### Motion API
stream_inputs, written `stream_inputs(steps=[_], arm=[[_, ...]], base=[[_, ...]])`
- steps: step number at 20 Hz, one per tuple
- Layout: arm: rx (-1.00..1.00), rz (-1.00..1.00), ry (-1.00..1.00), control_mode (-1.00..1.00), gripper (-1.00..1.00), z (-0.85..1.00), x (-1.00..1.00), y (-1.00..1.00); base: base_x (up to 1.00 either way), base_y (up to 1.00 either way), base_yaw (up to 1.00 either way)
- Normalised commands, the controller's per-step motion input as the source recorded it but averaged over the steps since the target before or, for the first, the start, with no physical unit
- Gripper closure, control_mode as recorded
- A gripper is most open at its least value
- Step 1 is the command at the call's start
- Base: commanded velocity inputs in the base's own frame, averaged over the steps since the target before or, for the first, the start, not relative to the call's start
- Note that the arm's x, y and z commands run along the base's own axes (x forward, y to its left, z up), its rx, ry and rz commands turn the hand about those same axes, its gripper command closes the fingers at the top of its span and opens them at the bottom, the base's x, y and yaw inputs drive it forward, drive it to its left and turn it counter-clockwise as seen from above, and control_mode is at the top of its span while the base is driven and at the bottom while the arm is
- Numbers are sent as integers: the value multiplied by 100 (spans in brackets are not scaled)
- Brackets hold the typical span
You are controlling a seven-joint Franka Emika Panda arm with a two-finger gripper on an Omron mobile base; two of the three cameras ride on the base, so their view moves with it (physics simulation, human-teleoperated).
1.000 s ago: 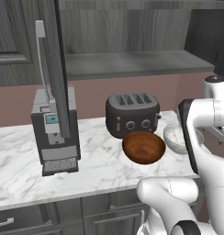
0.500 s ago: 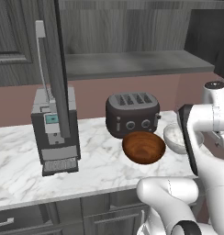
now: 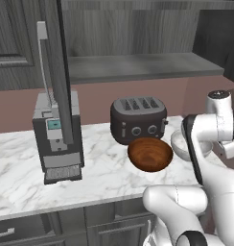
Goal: Open the cabinet. Pick the bowls from the counter and place them in the cabinet. Then close the cabinet.
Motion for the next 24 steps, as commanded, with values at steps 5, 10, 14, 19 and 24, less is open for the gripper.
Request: stream_inputs(steps=[5, 10, 14, 19, 24], arm=[[0, -22, 0, -100, -100, -14, 18, 0], [0, -8, 0, -100, -100, -13, 30, 0], [0, 0, -3, -100, -100, -25, 37, 0], [0, 0, -3, -100, -100, -31, 34, 0], [0, 0, -3, -100, -100, -23, 16, 0]], base=[[0, 0, 0], [0, 0, 0], [0, 0, 0], [0, 0, 0], [0, 0, 0]])
